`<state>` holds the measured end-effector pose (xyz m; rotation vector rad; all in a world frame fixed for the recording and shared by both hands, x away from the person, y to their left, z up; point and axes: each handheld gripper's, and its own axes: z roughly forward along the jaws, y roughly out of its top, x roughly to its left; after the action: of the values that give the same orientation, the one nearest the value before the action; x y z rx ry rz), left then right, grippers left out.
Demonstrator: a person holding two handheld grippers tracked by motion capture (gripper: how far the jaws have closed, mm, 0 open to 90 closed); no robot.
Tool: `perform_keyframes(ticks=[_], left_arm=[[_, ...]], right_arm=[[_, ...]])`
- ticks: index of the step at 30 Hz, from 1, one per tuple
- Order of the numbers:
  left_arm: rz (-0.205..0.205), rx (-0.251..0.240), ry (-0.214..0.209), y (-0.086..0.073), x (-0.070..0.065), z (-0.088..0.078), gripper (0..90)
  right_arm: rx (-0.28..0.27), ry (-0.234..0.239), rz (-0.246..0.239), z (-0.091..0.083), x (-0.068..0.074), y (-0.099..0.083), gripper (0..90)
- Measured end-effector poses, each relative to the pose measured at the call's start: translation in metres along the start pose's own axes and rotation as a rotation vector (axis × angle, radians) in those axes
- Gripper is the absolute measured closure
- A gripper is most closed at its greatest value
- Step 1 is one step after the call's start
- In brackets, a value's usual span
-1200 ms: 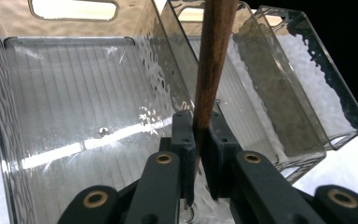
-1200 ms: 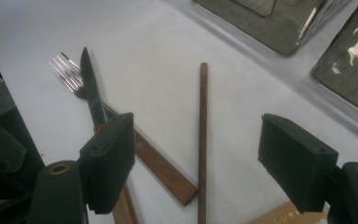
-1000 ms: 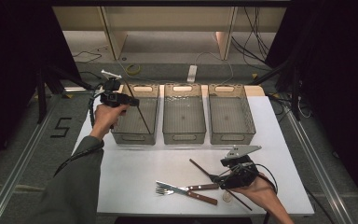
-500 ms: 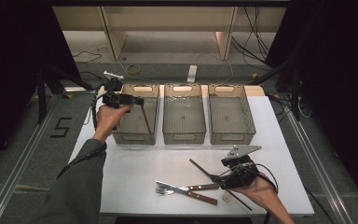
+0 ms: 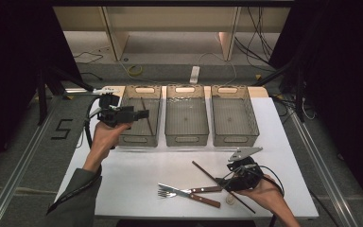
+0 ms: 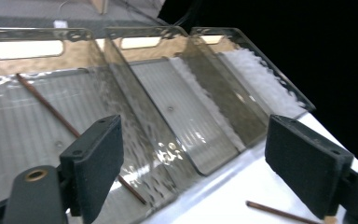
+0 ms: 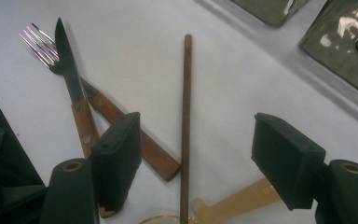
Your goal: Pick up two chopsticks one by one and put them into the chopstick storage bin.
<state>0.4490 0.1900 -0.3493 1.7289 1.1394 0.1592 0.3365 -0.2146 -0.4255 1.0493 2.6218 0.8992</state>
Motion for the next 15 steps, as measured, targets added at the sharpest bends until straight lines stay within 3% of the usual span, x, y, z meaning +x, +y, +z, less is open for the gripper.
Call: perform_keyframes(ticks=[7, 15], left_arm=[[0.036, -0.039, -0.071, -0.029, -0.013, -0.012, 16.9], [0.103, -0.049, -0.065, -0.058, -0.023, -0.012, 15.5]], right_arm=[[0.062, -0.005, -0.006, 0.008, -0.002, -0.005, 38.6], [0.131, -0.014, -0.008, 0.014, -0.002, -0.008, 45.1]])
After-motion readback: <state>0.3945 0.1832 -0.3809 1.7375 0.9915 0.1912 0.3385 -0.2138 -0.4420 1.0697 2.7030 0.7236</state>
